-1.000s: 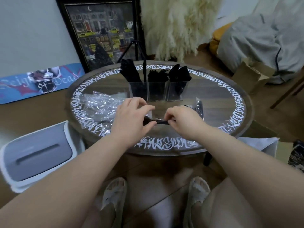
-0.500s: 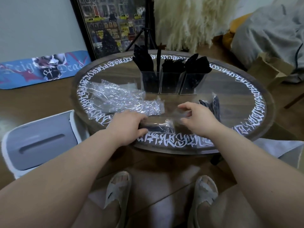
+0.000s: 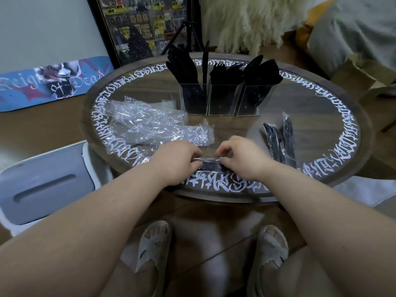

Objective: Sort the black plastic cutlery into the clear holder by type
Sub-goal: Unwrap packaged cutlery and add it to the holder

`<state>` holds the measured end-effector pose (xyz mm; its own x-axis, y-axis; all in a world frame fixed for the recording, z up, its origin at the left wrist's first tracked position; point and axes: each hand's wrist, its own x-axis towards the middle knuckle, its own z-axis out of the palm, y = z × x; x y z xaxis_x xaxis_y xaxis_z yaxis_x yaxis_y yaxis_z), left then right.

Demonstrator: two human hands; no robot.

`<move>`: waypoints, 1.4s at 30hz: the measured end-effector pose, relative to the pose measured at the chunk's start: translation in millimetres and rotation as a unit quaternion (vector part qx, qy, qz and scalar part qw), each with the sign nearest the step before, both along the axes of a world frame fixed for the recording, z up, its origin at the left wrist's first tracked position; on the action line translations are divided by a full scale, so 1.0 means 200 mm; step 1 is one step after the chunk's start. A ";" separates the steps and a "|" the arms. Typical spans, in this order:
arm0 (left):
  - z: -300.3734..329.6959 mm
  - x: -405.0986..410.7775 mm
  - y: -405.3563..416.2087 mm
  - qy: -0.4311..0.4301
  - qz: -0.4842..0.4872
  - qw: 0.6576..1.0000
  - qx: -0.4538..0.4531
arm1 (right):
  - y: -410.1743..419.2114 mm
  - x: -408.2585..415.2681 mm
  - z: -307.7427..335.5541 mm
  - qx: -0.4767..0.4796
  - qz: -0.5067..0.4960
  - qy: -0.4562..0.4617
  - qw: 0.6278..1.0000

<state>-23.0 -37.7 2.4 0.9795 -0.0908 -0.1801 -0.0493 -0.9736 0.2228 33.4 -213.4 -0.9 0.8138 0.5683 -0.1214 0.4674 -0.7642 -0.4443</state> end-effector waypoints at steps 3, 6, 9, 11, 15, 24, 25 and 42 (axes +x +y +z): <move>0.01 -0.01 0.00 0.010 -0.006 1.000 -0.017 | -0.01 0.00 0.02 0.058 -0.004 0.014 0.998; 0.01 -0.01 0.01 0.016 -0.008 0.999 -0.030 | -0.01 -0.01 0.04 0.115 -0.022 0.034 0.993; 0.02 -0.01 0.02 0.021 -0.003 0.999 -0.047 | -0.02 -0.02 0.05 0.149 -0.030 0.026 0.988; 0.03 -0.01 0.02 0.012 -0.001 0.998 -0.059 | -0.01 -0.02 0.06 0.171 -0.032 0.017 0.985; 0.06 0.00 0.04 -0.017 0.025 0.995 -0.093 | -0.02 0.01 0.09 0.229 -0.085 0.035 0.969; 0.08 -0.02 0.05 -0.024 0.034 0.988 -0.145 | -0.02 0.01 0.12 0.262 -0.130 0.111 0.950; 0.09 -0.02 0.05 -0.022 0.035 0.988 -0.149 | -0.02 0.02 0.11 0.252 -0.131 0.106 0.953; 0.10 0.00 0.04 -0.028 0.074 0.986 -0.144 | 0.00 0.00 0.11 0.094 -0.090 -0.058 0.990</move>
<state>-23.7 -28.9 21.5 0.9934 0.0152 -0.1136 0.0696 -0.8676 0.4924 32.6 -212.8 20.5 0.9065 0.4159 0.0725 0.3868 -0.7495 -0.5373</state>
